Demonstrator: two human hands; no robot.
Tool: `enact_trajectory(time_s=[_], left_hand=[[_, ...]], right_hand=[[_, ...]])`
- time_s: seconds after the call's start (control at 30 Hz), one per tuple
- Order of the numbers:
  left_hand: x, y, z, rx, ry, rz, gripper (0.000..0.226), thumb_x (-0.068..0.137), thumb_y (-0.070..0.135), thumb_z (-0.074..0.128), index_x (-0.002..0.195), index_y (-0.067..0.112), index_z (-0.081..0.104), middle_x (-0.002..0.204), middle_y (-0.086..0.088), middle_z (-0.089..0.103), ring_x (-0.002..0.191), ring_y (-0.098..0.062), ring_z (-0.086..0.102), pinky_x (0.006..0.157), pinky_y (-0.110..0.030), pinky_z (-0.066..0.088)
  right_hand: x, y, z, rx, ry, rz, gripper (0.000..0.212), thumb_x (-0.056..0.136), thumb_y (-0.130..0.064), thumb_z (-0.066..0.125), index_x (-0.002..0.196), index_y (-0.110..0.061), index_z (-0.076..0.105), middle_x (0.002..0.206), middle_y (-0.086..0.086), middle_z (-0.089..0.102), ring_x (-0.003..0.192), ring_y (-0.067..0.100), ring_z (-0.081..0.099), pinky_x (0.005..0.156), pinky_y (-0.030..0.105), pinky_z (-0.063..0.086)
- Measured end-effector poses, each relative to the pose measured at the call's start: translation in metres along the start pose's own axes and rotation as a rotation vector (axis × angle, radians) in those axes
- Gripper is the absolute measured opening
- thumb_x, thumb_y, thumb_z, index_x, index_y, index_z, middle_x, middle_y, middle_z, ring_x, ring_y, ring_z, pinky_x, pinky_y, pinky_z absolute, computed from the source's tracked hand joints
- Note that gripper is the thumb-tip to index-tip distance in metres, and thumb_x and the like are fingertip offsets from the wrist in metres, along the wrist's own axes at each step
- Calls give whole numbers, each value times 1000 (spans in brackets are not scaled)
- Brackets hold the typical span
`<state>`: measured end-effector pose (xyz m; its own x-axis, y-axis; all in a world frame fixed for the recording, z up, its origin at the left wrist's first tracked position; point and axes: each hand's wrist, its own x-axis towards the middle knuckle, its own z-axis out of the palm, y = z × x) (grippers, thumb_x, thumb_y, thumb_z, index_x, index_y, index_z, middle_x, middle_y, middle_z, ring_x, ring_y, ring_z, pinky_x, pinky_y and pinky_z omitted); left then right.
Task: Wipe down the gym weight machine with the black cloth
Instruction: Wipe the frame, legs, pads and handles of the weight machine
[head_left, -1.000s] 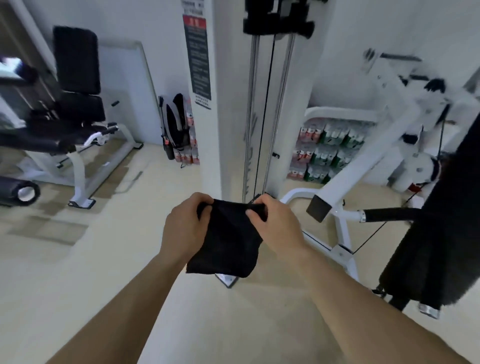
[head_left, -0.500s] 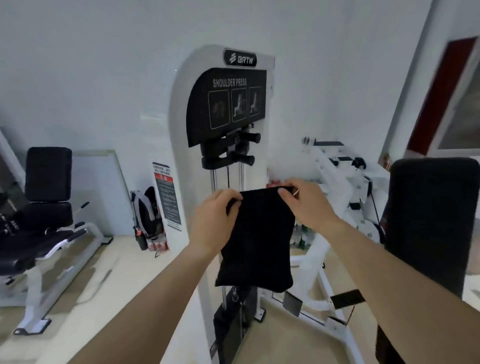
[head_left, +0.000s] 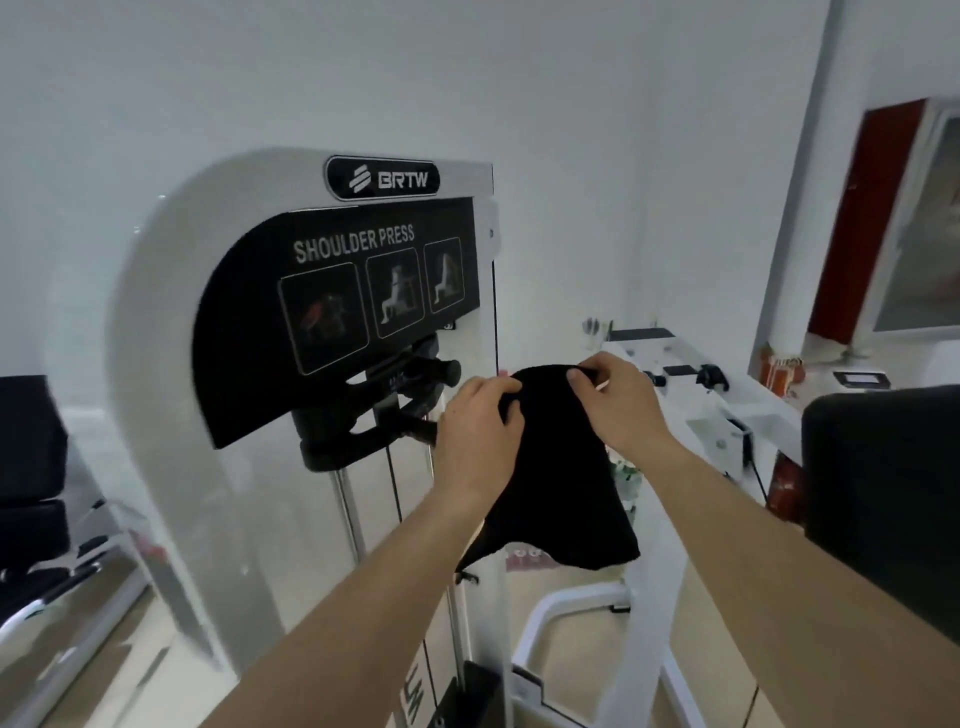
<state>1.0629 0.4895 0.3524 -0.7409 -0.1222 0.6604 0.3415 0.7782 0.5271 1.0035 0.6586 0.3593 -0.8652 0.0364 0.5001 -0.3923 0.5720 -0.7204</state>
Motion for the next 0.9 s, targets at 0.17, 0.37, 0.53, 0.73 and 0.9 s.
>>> enact_trajectory(time_s=[0.17,0.37,0.53,0.73,0.9], left_hand=[[70,8,45,-4,53,-53,25,101,13,51,116,20,70,105,4,72,97,-11,65,89,-23,52],[190,21,33,348,128,44,31,98,3,45,112,15,70,114,-1,62,97,-22,62,85,-38,54],[262,21,26,1092,293,158,39,87,13,56,125,6,56,128,-12,54,111,-31,53,93,-42,42],[299,-8,39,1499,209,190,64,103,29,10,153,-5,-10,163,-22,-17,153,-33,-11,121,-53,-6],[291,-24,46,1661,130,369,65,101,28,5,144,-10,-25,160,-25,-24,151,-34,-18,119,-50,-15]], right_hand=[[85,37,12,116,1,-11,14,97,-27,60,106,-19,67,92,-13,62,90,9,59,69,4,35],[195,21,32,303,-9,-75,13,96,-24,59,105,-21,68,98,-11,66,96,9,61,75,11,41],[267,-30,63,444,51,-218,28,100,-23,51,123,-16,65,113,-4,68,104,14,62,97,33,49],[296,-55,129,554,-68,-436,54,106,-30,27,159,-23,18,166,-1,20,152,10,17,120,20,17],[292,-29,172,641,-21,-484,65,103,-48,18,160,-20,3,167,-6,1,153,5,0,126,38,7]])
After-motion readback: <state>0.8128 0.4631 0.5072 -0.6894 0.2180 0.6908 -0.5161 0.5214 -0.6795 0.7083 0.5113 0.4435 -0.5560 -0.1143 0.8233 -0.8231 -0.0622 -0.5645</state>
